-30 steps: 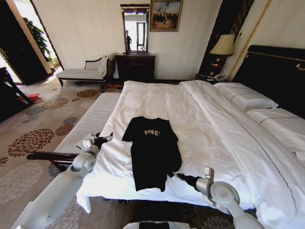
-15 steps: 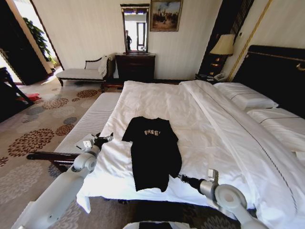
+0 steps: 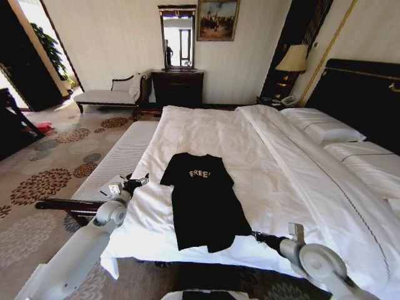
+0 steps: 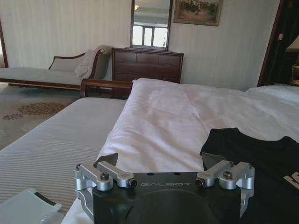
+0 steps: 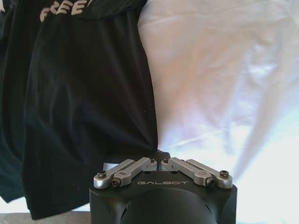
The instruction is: Fold the clothes on the bed.
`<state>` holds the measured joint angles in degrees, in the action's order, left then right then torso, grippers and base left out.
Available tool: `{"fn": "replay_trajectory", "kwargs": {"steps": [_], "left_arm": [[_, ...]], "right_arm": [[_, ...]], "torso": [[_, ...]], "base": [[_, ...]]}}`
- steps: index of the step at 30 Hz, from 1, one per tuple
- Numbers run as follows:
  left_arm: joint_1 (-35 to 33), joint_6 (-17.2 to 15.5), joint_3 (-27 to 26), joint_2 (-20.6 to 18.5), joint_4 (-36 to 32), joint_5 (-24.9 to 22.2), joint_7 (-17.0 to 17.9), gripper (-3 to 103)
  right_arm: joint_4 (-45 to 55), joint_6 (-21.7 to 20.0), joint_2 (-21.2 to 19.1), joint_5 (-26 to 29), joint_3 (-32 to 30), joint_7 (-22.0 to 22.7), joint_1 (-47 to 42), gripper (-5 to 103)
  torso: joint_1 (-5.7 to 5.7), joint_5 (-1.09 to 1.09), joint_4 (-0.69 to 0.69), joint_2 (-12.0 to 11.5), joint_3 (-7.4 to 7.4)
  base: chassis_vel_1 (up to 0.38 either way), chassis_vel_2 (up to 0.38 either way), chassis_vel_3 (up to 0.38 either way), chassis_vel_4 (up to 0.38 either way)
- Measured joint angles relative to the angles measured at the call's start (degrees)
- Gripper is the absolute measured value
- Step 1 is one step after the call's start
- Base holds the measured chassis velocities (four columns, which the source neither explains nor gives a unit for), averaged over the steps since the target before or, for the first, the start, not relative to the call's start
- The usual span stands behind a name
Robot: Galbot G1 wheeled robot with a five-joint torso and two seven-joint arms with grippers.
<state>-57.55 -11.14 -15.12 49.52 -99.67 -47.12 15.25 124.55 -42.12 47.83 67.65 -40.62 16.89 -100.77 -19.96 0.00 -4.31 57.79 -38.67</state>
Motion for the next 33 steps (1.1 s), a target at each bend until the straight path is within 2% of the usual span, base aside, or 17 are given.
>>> {"fn": "replay_trajectory", "kwargs": {"steps": [8,9,11,12,15,17,21,23,24,25,27,30,31,33], "left_arm": [[0.0,0.1,-0.1,-0.4,0.0,-0.1,-0.2,100],[0.0,0.1,0.0,-0.3,0.1,-0.1,-0.2,100],[0.1,0.1,0.4,-0.1,0.2,-0.1,-0.2,100],[0.1,0.1,0.4,-0.1,0.2,-0.1,-0.2,100],[0.1,-0.1,0.9,0.0,0.5,-0.3,-0.2,100],[0.1,-0.3,1.1,0.2,1.0,-0.8,-0.2,100],[1.3,-1.3,1.9,1.4,3.0,-4.5,-0.7,100],[1.6,-1.5,2.1,1.6,3.2,-5.3,-0.9,100],[3.0,-2.3,3.3,2.3,4.4,-8.3,-1.6,100],[3.8,-2.4,4.1,2.7,5.0,-9.3,-2.0,100],[4.5,-2.5,4.7,2.9,5.5,-10.1,-2.4,100],[7.1,-2.7,7.5,4.3,7.7,-11.1,-4.0,100],[7.1,-2.7,7.5,4.3,7.7,-11.1,-4.0,100],[8.2,-2.7,8.6,5.4,9.6,-10.7,-4.3,100]], "right_arm": [[2.2,0.0,-0.1,-2.5,-0.5,0.2,-2.9,0],[2.1,0.0,0.3,-2.5,0.2,0.4,-1.8,-3],[0.8,0.7,0.9,-2.5,1.2,0.3,1.3,8],[0.8,0.7,0.9,-2.5,1.2,0.3,1.3,8],[0.2,2.9,0.9,-2.2,0.8,-0.1,4.8,24],[0.2,3.7,0.9,-2.1,0.1,-0.1,5.9,24],[1.1,4.8,-0.2,-1.0,-3.8,-0.6,8.5,45],[1.2,4.8,-0.4,-0.9,-4.3,-0.6,8.7,45],[1.2,5.0,-1.1,-0.3,-5.6,-0.8,9.1,56],[1.1,5.0,-1.4,0.1,-6.1,-0.8,9.3,61],[0.9,5.0,-1.5,0.3,-6.4,-0.8,9.4,61],[0.1,5.0,-2.2,1.0,-6.8,-0.9,10.1,78],[0.1,5.0,-2.2,1.0,-6.8,-0.9,10.1,78],[-0.4,5.0,-2.6,1.2,-6.4,-0.8,11.0,88]], "torso": [[0.00,-0.02,-0.02,0.0,0.00],[0.00,0.00,-0.03,0.0,0.00],[0.00,0.00,-0.01,0.0,0.00],[0.00,0.00,-0.01,0.0,0.00],[0.00,0.01,0.00,0.0,0.00],[0.00,0.01,0.00,0.0,0.00],[0.00,-0.01,0.01,0.0,-0.01],[0.00,-0.01,0.01,0.0,-0.01],[0.00,-0.01,0.00,0.0,-0.01],[0.00,-0.01,0.00,0.0,-0.01],[0.00,-0.01,-0.01,0.0,-0.01],[-0.01,0.00,-0.02,0.0,-0.01],[-0.01,0.00,-0.02,0.0,-0.01],[0.00,0.00,-0.03,0.0,-0.01]], "base": [[0.000,0.000,0.000,0.000],[0.000,0.000,0.000,0.000],[0.000,0.000,0.000,0.000],[0.000,0.000,0.000,0.000],[0.000,0.000,0.000,0.000],[0.000,0.000,0.000,0.000],[0.000,0.000,0.000,0.000],[0.000,0.000,0.000,0.000],[0.000,0.000,0.000,0.000],[0.000,0.000,0.000,0.000],[0.000,0.000,0.000,0.000],[0.000,0.000,0.000,0.000],[0.000,0.000,0.000,0.000],[0.000,0.000,0.000,0.000]]}}
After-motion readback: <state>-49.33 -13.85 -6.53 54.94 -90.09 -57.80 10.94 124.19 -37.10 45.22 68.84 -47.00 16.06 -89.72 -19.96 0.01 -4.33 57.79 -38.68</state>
